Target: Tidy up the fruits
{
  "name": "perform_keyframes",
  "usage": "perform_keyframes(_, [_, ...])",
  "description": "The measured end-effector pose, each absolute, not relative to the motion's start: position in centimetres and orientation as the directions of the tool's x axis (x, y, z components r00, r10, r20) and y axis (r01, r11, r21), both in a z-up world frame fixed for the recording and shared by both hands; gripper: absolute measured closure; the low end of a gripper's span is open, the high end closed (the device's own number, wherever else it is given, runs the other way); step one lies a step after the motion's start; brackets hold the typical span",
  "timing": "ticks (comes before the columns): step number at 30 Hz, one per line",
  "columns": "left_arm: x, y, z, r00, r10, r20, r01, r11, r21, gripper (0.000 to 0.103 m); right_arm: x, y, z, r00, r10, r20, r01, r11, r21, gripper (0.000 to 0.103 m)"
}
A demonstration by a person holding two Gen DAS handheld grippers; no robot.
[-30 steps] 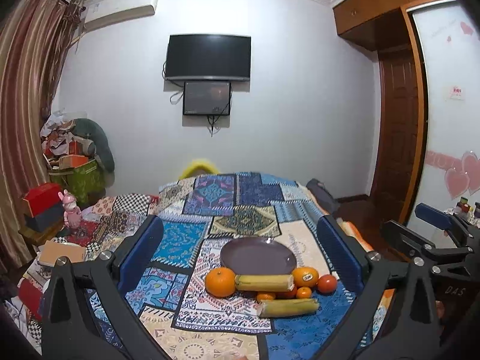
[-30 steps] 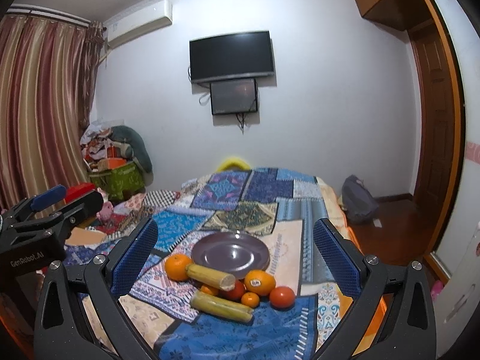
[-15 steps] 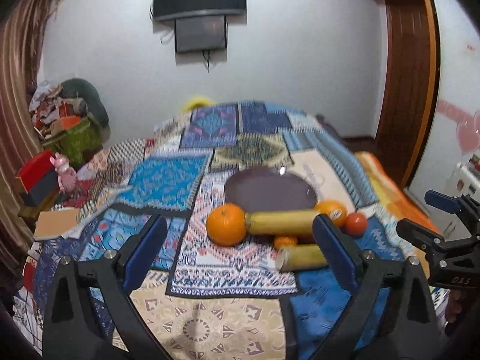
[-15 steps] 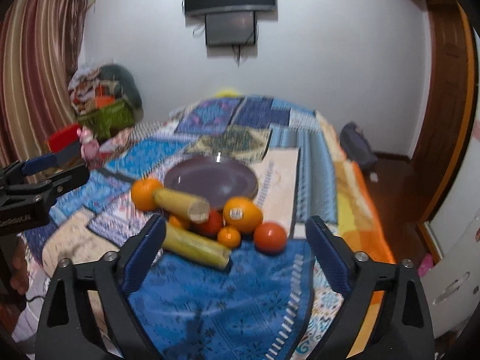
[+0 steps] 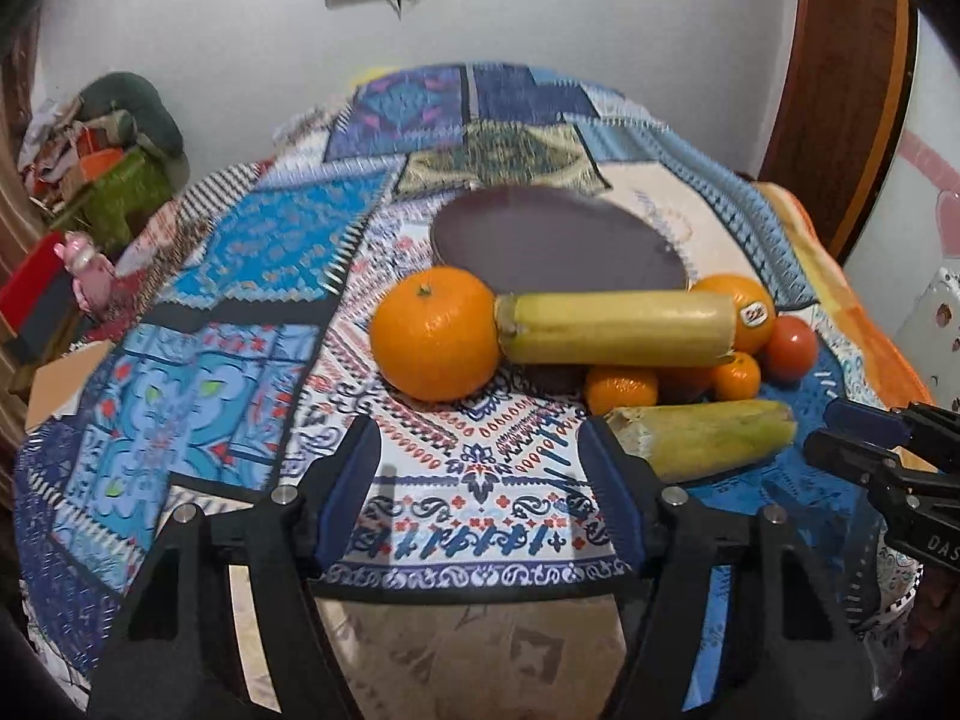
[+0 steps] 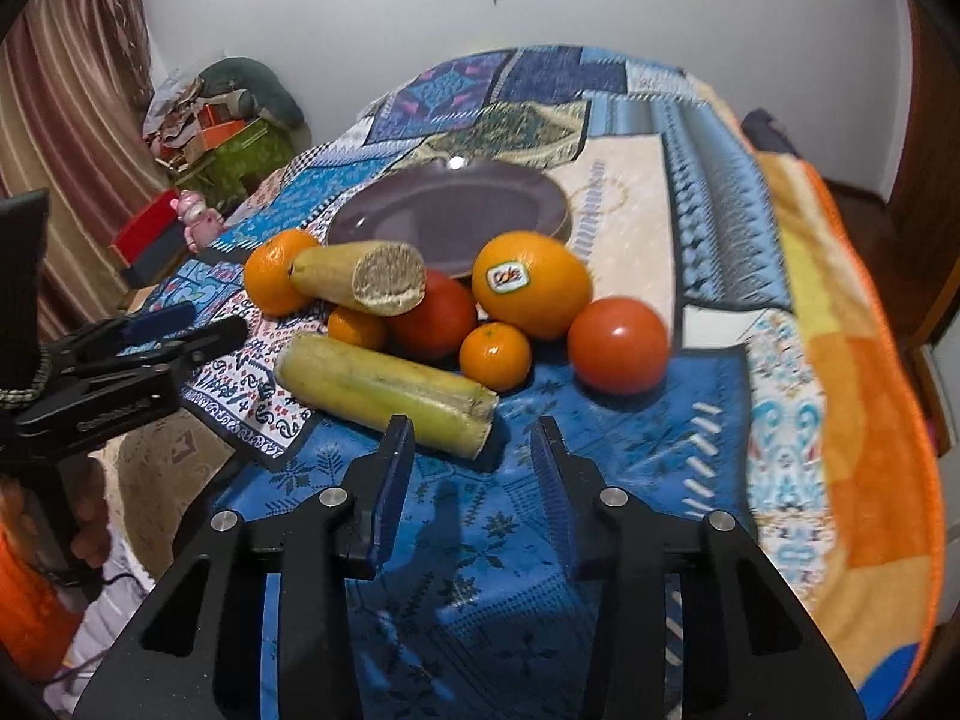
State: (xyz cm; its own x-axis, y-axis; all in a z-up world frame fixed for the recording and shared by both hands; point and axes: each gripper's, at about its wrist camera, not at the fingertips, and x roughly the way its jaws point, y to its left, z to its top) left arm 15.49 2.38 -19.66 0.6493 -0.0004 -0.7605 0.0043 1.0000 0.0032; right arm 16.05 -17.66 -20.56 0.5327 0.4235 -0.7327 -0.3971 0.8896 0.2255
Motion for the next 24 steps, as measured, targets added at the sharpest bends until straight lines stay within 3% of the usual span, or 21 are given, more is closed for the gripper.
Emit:
perform_keyframes(8, [15.7, 1.2, -21.3, 0.609, -0.07, -0.79, 0.069, 0.997, -0.036, 0.041, 17.0, -16.7, -21.9, 0.477, 0.446, -0.757, -0.413, 0.874, 0.254, 0.07])
perform_keyframes(17, [13.7, -0.6, -20.3, 0.602, -0.105, -0.791, 0.119, 0.992, -0.041, 0.056, 17.3, -17.4, -21.7, 0.479, 0.438, -0.761, -0.408, 0.878, 0.249, 0.07])
perform_keyframes(20, [12.9, -1.9, -20.1, 0.546, -0.281, -0.79, 0.225, 0.957, -0.185, 0.056, 17.4, -17.7, -21.4, 0.479, 0.451, -0.753, -0.407, 0.874, 0.265, 0.072])
perform_keyframes(24, [11.8, -4.4, -19.2, 0.584, -0.24, -0.776, 0.268, 0.959, -0.095, 0.056, 17.3, -17.6, -21.0, 0.503, 0.419, -0.755, -0.404, 0.887, 0.224, 0.072])
